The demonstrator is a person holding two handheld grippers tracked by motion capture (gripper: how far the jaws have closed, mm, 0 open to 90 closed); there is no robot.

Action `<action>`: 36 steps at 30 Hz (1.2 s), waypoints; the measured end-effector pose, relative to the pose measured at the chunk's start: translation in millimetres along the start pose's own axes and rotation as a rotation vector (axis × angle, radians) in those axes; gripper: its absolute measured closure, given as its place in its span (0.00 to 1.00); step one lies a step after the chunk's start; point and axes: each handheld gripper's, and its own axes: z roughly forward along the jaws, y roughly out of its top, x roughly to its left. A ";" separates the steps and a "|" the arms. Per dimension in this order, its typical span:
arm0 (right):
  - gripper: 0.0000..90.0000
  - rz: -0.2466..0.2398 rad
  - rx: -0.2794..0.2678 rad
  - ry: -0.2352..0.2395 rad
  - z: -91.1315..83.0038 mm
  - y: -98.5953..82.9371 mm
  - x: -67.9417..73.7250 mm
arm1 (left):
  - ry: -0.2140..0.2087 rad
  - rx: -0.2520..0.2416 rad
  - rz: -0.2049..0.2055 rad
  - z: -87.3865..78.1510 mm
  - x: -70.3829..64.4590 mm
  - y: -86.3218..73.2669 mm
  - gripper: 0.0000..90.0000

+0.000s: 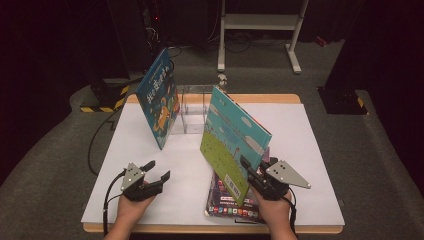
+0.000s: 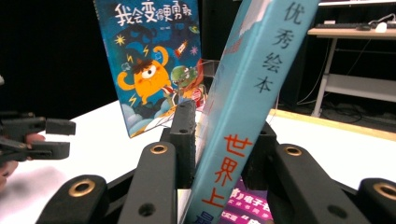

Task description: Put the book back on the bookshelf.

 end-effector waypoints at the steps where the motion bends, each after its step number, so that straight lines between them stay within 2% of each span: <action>1: 0.78 -0.002 -0.004 0.007 0.3 0.3 2.2 | -0.021 -0.018 0.002 0.0 -7.6 8.5 0.31; 4: 0.79 -0.002 -0.018 0.020 1.1 0.2 9.3 | -0.080 -0.056 0.006 2.2 -30.1 33.4 0.30; 5: 0.79 -0.002 -0.018 0.020 1.1 0.2 9.3 | -0.080 -0.056 0.006 2.2 -30.1 33.4 0.29; 6: 0.79 0.002 -0.030 0.030 1.4 -1.2 13.2 | -0.129 -0.079 -0.002 4.8 -45.2 48.2 0.28; 10: 0.79 0.003 -0.048 0.042 1.0 -4.6 21.7 | -0.218 -0.121 0.007 9.0 -77.2 72.9 0.26; 11: 0.79 0.006 -0.053 0.046 1.0 -5.5 23.1 | -0.218 -0.121 0.007 9.0 -77.2 72.9 0.25; 12: 0.79 0.003 -0.058 0.047 0.9 -6.3 24.8 | -0.249 -0.151 0.014 10.2 -92.2 83.3 0.25; 13: 0.78 -0.002 -0.060 0.048 0.8 -7.0 26.5 | -0.268 -0.160 0.015 11.3 -98.7 88.4 0.25; 17: 0.78 -0.010 -0.069 0.071 1.5 -8.9 31.7 | -0.296 -0.178 0.025 18.7 -120.7 105.4 0.22; 19: 0.78 -0.004 -0.070 0.085 2.1 -9.5 33.6 | -0.286 -0.180 0.033 22.1 -129.2 111.0 0.21; 21: 0.77 -0.011 -0.075 0.097 2.9 -10.3 35.6 | -0.277 -0.180 0.038 23.5 -131.8 113.0 0.20; 23: 0.77 -0.013 -0.075 0.111 3.4 -10.9 37.5 | -0.276 -0.178 0.006 27.3 -134.1 115.7 0.20; 30: 0.75 -0.021 -0.082 0.143 6.0 -13.1 42.4 | -0.285 -0.135 -0.030 32.3 -136.5 112.8 0.19; 32: 0.74 -0.026 -0.078 0.153 6.3 -13.4 43.5 | -0.281 -0.134 -0.031 32.5 -137.4 112.3 0.18; 33: 0.73 -0.026 -0.073 0.158 6.4 -13.6 43.5 | -0.265 -0.138 -0.024 31.7 -139.1 111.4 0.18; 36: 0.69 0.007 -0.040 0.190 6.2 -17.7 40.1 | -0.254 -0.125 -0.017 32.0 -139.7 110.7 0.18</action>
